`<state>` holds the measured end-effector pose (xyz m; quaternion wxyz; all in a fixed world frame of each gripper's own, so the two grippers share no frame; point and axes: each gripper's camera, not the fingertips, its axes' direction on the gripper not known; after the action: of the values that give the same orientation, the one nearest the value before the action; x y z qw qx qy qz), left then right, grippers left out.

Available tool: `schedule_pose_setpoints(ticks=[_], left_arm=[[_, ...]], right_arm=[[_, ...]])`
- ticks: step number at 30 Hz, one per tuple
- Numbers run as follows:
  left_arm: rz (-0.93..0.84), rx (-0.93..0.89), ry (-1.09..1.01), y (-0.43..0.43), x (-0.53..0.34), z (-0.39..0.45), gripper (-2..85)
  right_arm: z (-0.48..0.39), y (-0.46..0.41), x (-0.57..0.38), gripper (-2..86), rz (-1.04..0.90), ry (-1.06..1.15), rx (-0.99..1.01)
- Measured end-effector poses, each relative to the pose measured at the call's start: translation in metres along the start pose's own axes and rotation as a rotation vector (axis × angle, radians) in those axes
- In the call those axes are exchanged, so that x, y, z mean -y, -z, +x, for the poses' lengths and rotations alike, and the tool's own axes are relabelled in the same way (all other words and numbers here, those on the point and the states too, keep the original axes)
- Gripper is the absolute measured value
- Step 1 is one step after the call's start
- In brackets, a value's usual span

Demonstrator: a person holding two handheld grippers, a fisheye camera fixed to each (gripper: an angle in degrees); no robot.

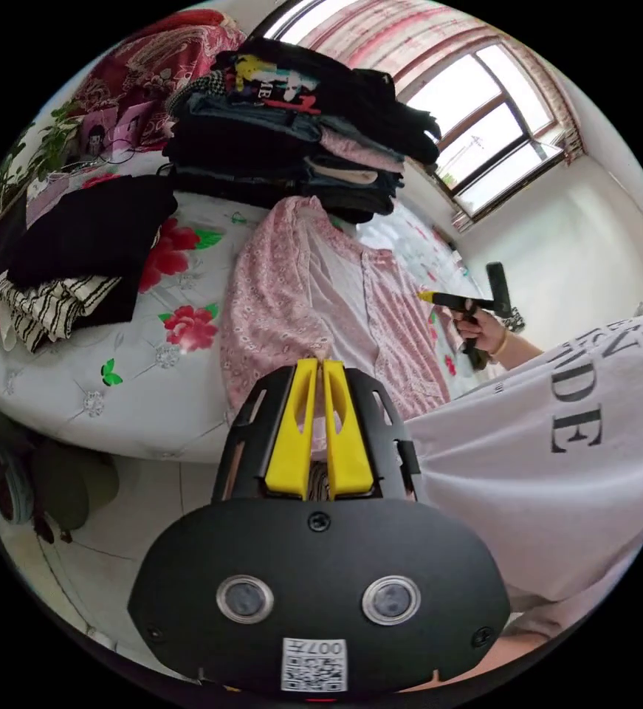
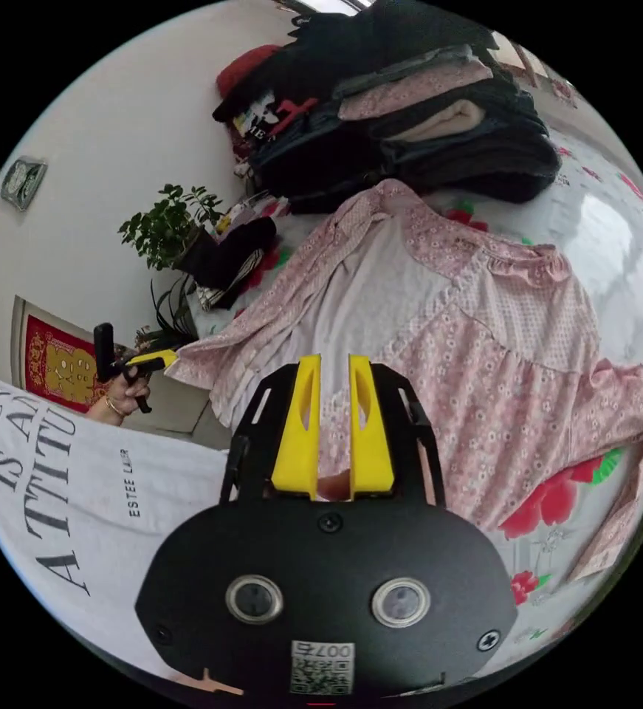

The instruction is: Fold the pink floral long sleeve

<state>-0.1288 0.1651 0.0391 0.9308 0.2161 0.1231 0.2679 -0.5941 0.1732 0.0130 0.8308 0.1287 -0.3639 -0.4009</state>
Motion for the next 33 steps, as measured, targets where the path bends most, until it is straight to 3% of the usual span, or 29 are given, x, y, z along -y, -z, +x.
schedule_pose_setpoints(ticks=[5, 8, 10, 14, 17, 24, 28, 33], left_arm=[[0.222, 0.038, 0.093, 0.055, 0.017, -0.031, -0.7], [0.388, 0.253, 0.195, 0.105, 0.044, -0.071, -0.6], [0.496, 0.423, 0.402, 0.143, 0.073, -0.117, 0.1], [0.532, 0.513, 0.429, 0.158, 0.118, -0.133, 6.2], [0.426, 0.539, 0.303, 0.114, 0.132, -0.104, 8.2], [-0.156, 0.232, 0.078, -0.110, 0.067, -0.003, 9.9], [-0.406, 0.370, -0.095, -0.195, 0.050, 0.046, 8.0], [-0.514, 0.511, -0.262, -0.219, 0.065, 0.071, 0.5]], right_arm=[[0.029, -0.058, 0.103, 4.4, -0.001, -0.076, 0.048], [0.045, -0.093, 0.147, 5.0, -0.008, -0.159, 0.077], [0.051, -0.111, 0.165, 5.1, -0.029, -0.193, 0.045], [0.065, -0.139, 0.184, 4.8, -0.084, -0.262, 0.036], [0.069, -0.145, 0.188, 3.4, -0.092, -0.265, 0.019], [0.063, -0.136, 0.185, 0.1, -0.106, -0.170, 0.057], [0.054, -0.094, 0.169, -0.2, 0.017, -0.129, 0.128], [0.047, -0.027, 0.132, -0.3, 0.134, -0.074, 0.107]])
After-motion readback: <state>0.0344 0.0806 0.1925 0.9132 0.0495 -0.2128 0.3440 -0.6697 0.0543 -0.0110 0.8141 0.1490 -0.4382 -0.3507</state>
